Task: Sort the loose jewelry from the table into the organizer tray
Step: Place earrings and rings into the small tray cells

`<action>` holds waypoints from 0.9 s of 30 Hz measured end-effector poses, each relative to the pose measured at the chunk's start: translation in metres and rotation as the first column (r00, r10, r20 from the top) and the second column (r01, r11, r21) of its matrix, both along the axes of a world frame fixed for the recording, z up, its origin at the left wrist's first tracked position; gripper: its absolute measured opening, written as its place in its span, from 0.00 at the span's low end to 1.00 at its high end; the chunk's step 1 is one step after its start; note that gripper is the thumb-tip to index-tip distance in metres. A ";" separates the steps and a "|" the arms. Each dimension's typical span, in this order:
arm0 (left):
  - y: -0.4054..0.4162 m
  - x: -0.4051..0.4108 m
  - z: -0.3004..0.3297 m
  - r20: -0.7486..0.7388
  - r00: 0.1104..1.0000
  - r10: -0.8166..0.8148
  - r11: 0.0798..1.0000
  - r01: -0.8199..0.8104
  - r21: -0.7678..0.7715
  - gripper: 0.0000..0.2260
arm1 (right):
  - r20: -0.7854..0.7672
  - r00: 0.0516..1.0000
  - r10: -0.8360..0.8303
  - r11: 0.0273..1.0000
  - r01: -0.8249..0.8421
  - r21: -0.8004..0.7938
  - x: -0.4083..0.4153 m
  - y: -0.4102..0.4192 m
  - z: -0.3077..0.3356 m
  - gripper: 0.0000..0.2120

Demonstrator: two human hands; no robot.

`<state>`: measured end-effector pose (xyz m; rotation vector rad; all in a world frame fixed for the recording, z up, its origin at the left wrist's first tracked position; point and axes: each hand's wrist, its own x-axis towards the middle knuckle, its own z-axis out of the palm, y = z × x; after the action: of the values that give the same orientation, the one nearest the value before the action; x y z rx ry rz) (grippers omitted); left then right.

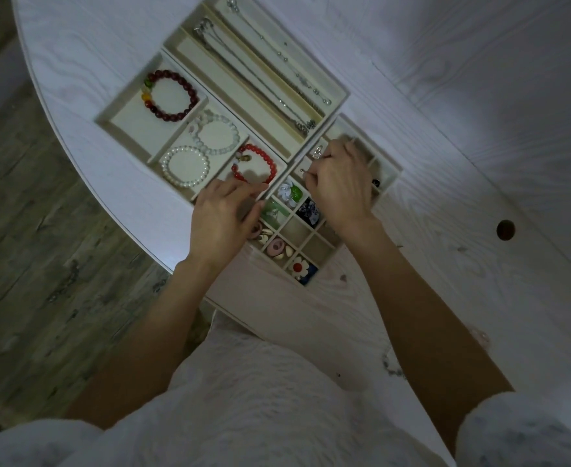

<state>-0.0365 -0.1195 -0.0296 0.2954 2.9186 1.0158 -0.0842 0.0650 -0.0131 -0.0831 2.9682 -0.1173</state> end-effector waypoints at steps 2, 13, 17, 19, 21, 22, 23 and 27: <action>0.001 0.000 0.000 0.001 1.000 -0.001 1.000 0.001 -0.005 0.10 | -0.004 0.999 -0.033 0.999 0.033 -0.015 0.002 -0.001 0.001 0.11; 0.002 0.000 0.000 -0.005 1.000 -0.011 1.000 0.011 -0.028 0.11 | -0.001 1.000 0.002 1.000 -0.002 -0.011 0.004 -0.003 0.009 0.10; 0.002 0.000 0.000 0.003 1.000 -0.010 1.000 0.010 -0.023 0.10 | 0.011 1.000 0.014 0.999 -0.014 -0.039 0.004 -0.001 0.007 0.11; 0.002 0.000 0.000 0.001 1.000 -0.009 1.000 0.009 -0.025 0.10 | 0.012 1.000 0.006 0.998 -0.006 -0.061 0.005 -0.001 0.008 0.11; 0.002 0.000 0.001 -0.012 1.000 -0.010 0.999 0.010 -0.040 0.10 | -0.001 1.000 -0.019 0.994 0.019 -0.108 0.007 0.000 0.011 0.10; 0.002 0.000 0.001 -0.023 1.000 -0.006 0.999 0.004 -0.050 0.10 | -0.012 0.999 -0.037 0.988 0.035 -0.150 0.008 0.002 0.011 0.09; 0.003 0.000 0.001 -0.041 0.999 0.002 0.998 -0.005 -0.059 0.10 | -0.031 0.998 -0.061 0.978 0.053 -0.204 0.011 0.004 0.013 0.08; 0.013 0.006 0.003 -0.138 0.990 -0.025 0.997 0.015 -0.076 0.12 | -0.160 0.968 -0.191 0.926 0.123 -0.357 0.041 0.027 0.020 0.07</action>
<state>-0.0310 -0.1067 -0.0261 0.4074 3.0618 0.9154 -0.0435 0.0925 0.0069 0.1086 3.1067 -0.6888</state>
